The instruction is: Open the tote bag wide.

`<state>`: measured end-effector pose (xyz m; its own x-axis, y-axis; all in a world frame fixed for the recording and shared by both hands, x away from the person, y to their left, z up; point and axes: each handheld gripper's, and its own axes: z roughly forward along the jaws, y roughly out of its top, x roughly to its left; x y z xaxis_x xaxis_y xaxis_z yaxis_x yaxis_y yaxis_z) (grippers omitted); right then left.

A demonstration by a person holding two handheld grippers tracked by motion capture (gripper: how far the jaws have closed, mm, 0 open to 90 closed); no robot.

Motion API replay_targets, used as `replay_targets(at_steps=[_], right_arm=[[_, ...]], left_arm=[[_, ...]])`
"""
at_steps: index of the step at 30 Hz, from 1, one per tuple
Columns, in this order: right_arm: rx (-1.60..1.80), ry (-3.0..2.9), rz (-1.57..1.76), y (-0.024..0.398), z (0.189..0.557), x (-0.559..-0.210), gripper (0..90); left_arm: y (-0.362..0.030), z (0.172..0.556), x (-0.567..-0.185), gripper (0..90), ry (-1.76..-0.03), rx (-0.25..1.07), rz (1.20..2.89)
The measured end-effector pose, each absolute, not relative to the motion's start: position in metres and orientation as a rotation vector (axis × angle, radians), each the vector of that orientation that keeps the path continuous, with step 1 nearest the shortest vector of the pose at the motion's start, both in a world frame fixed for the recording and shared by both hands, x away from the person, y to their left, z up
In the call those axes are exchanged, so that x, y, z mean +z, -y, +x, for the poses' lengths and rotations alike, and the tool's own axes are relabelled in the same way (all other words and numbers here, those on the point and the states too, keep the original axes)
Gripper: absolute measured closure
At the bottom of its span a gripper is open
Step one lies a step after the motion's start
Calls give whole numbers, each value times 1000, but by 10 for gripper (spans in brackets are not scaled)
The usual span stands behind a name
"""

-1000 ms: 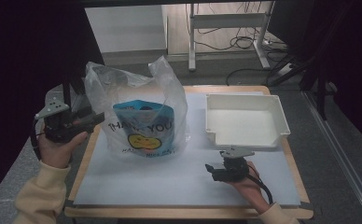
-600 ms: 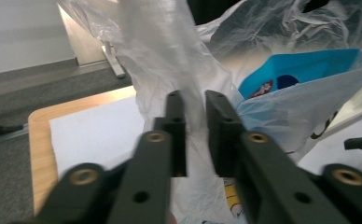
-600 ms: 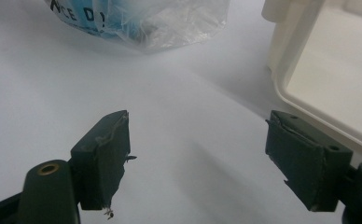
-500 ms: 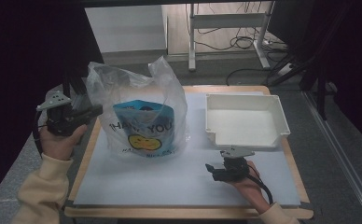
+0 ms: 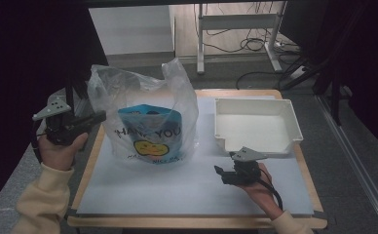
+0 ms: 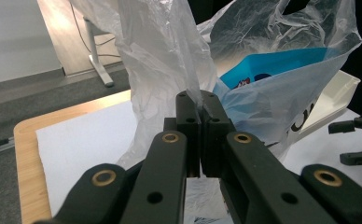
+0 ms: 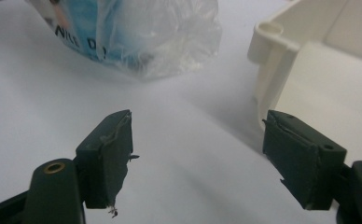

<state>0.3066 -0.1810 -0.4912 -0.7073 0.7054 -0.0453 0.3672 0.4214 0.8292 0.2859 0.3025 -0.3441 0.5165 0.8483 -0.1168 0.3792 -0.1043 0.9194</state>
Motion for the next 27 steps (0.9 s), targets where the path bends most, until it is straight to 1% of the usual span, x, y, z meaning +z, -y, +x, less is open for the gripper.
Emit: replay_targets(at_steps=[7,8,9,10,11,12,13,14,27], right_arm=[[1272,-2260,911,181,312,-467,283],[1296,-2249,891,179,315,-457,290],[1296,-2249,891,179,315,-457,290],[1321,-2243,875,177,318,-447,298],[1321,-2243,875,177,318,-447,298],[1336,-2240,864,175,322,-437,305],[1336,-2240,864,175,322,-437,305],[1353,-2236,860,174,327,-429,312],[1433,-2230,805,160,346,-395,360]], left_arm=[[-304,286,-345,888,-1037,542,1696],[-304,286,-344,888,-1037,539,1696],[-304,286,-344,888,-1035,537,1698],[-304,286,-344,888,-1035,535,1699],[-304,286,-344,888,-1034,535,1705],[-304,286,-344,888,-1035,534,1703],[-304,286,-344,888,-1034,536,1703],[-304,285,-344,887,-1033,535,1696],[-301,285,-342,887,-1024,533,1703]])
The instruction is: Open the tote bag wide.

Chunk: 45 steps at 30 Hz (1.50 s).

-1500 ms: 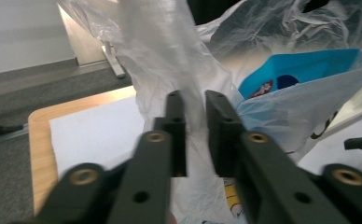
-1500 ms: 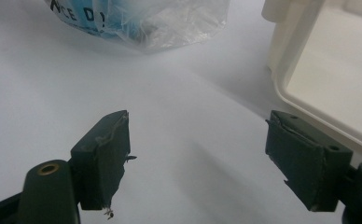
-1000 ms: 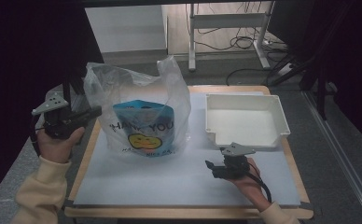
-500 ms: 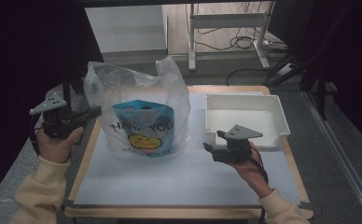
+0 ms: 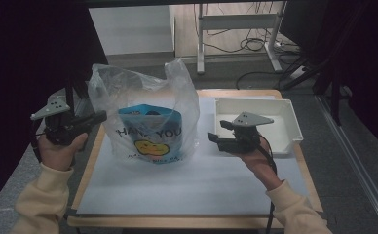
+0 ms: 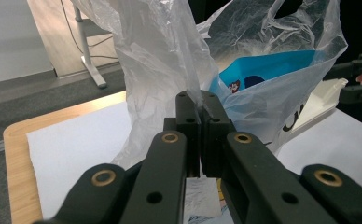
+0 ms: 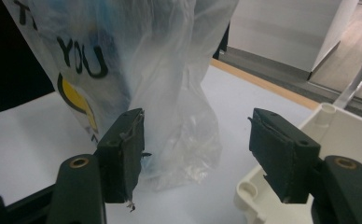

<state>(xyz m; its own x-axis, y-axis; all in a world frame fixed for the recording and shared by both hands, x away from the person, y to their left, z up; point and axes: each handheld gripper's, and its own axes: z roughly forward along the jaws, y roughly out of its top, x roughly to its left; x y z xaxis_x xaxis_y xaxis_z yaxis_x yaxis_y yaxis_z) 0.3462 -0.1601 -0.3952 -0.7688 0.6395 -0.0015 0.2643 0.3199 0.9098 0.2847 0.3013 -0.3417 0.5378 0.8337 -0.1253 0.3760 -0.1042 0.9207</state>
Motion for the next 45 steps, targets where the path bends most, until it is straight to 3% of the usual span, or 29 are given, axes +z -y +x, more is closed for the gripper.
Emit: replay_targets(at_steps=[38,43,44,45], right_arm=[[1487,-2279,700,109,378,-338,346],[1502,-2327,656,101,383,-337,454],[1493,-2336,636,99,382,-337,561],[1491,-2344,621,98,382,-338,598]], left_arm=[[-301,286,-340,884,-1023,527,1705],[-300,286,-340,881,-1021,528,1706],[-301,285,-340,880,-1021,528,1706],[-301,285,-340,880,-1021,528,1706]])
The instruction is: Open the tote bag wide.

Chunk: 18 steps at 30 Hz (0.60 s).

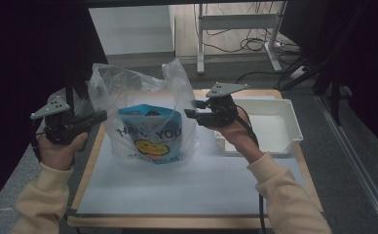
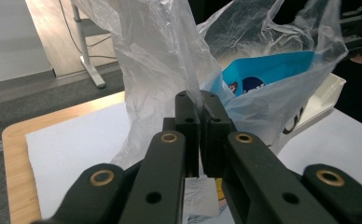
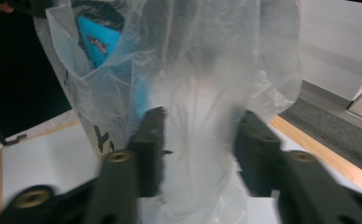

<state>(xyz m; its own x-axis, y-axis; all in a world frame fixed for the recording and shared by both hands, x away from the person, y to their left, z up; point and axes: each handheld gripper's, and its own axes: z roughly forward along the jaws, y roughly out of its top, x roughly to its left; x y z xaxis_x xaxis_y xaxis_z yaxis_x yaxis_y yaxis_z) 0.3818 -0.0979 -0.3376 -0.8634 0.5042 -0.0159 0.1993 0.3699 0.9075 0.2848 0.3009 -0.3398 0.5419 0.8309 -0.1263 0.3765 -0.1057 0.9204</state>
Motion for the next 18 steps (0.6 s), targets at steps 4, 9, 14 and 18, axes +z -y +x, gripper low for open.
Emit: replay_targets(at_steps=[4,9,14,18], right_arm=[[1486,-2332,599,97,380,-338,722],[1495,-2333,582,99,379,-338,865],[1506,-2305,592,104,376,-341,884],[1515,-2290,590,107,371,-344,885]], left_arm=[[-303,283,-341,880,-1024,529,1701],[-305,282,-343,883,-1027,526,1696],[-306,279,-344,886,-1022,524,1693],[-306,277,-346,888,-1019,521,1691]])
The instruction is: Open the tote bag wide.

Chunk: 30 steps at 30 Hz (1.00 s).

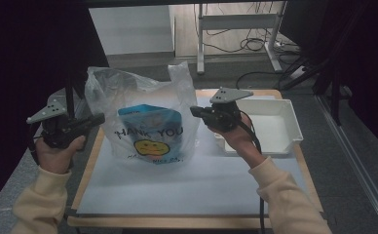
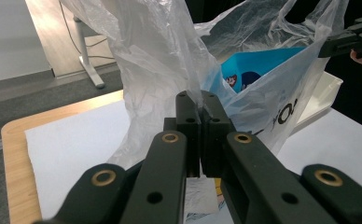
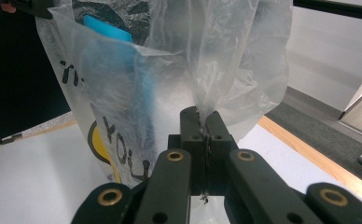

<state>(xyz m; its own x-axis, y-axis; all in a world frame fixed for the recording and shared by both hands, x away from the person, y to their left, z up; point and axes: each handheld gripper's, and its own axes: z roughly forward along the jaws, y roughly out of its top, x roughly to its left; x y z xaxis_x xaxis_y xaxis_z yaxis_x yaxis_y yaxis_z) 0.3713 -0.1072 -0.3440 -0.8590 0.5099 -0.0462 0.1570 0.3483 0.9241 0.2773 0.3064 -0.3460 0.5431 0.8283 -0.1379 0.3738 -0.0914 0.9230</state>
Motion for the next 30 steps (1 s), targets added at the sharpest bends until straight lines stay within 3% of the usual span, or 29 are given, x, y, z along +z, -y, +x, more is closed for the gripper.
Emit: replay_targets(at_steps=[30], right_arm=[[1487,-2273,653,120,358,-392,885]], left_arm=[[-308,273,-386,893,-1069,464,1692]])
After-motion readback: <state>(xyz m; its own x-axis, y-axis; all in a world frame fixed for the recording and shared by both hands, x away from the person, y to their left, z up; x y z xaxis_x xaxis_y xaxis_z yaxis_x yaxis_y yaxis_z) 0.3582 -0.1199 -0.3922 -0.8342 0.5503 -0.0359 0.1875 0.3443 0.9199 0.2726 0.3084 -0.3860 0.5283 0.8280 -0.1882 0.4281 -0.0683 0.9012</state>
